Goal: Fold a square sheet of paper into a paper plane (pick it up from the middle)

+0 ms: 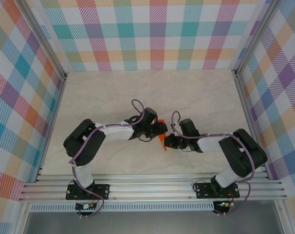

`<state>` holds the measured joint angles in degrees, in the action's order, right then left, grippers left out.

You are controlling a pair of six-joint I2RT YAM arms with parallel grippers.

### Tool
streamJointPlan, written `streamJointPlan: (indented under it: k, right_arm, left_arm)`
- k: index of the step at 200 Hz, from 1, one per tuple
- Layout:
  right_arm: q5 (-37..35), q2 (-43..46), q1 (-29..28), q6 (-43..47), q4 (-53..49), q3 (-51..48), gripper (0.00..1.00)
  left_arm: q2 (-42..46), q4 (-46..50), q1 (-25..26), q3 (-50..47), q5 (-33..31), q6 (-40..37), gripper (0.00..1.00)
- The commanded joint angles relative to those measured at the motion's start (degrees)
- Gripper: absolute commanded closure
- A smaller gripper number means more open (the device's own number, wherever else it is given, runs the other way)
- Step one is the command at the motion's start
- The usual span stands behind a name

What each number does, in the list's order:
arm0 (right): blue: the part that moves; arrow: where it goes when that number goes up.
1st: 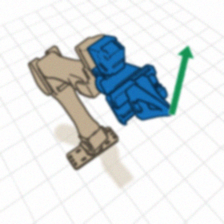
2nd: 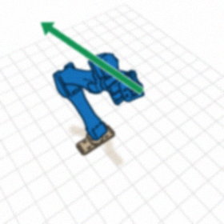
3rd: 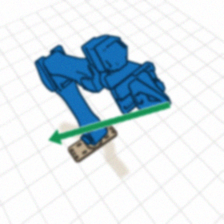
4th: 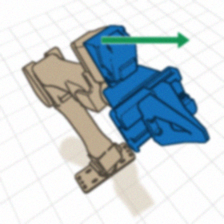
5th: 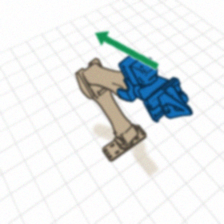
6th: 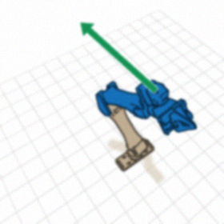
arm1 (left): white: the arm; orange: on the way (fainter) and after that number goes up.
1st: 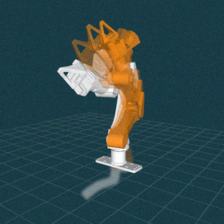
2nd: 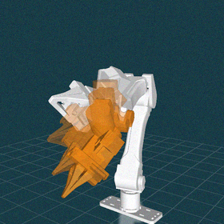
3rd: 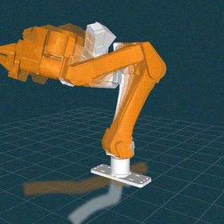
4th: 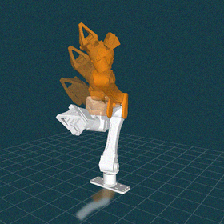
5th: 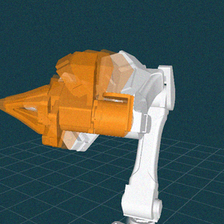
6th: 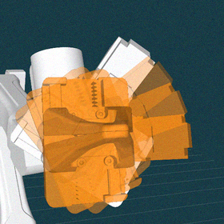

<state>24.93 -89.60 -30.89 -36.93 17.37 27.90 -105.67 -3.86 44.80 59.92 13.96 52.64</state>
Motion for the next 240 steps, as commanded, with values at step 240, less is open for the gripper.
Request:
streamJointPlan:
  k: [240]
  right_arm:
    - [0.69, -1.94, 0.39, -0.41, 1.11, -0.48, 0.96]
  left_arm:
    - [8.47, 3.94, -0.55, -3.34, -8.07, -2.28, 0.52]
